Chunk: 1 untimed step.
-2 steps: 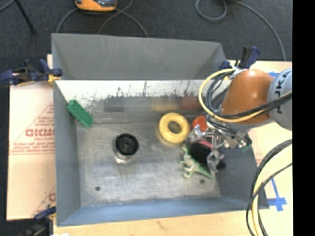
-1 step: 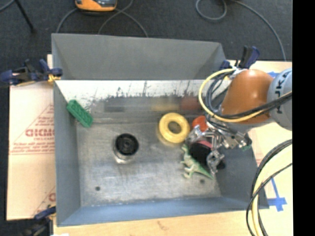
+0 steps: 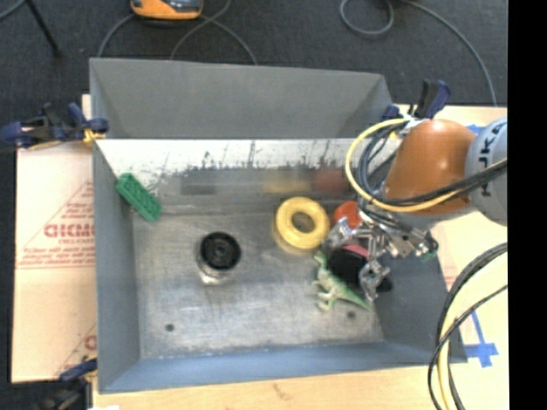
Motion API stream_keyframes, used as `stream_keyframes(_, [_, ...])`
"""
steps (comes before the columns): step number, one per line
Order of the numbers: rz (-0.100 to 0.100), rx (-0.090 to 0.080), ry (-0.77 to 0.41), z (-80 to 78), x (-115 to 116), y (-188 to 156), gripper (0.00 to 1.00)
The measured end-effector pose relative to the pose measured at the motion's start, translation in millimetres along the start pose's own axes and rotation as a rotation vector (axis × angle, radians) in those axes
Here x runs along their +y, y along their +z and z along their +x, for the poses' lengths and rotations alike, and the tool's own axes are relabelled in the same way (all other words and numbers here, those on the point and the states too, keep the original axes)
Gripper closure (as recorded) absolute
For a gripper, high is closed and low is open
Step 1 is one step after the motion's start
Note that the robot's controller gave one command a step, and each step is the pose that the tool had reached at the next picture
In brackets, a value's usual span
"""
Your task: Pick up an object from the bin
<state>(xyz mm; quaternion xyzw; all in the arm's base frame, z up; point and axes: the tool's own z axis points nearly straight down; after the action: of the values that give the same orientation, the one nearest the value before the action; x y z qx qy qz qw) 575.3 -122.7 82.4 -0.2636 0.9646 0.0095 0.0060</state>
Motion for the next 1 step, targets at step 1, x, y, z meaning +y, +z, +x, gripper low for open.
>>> stream_keyframes(1, [0.005,0.007,-0.005,1.4,0.4,-14.0,1.0])
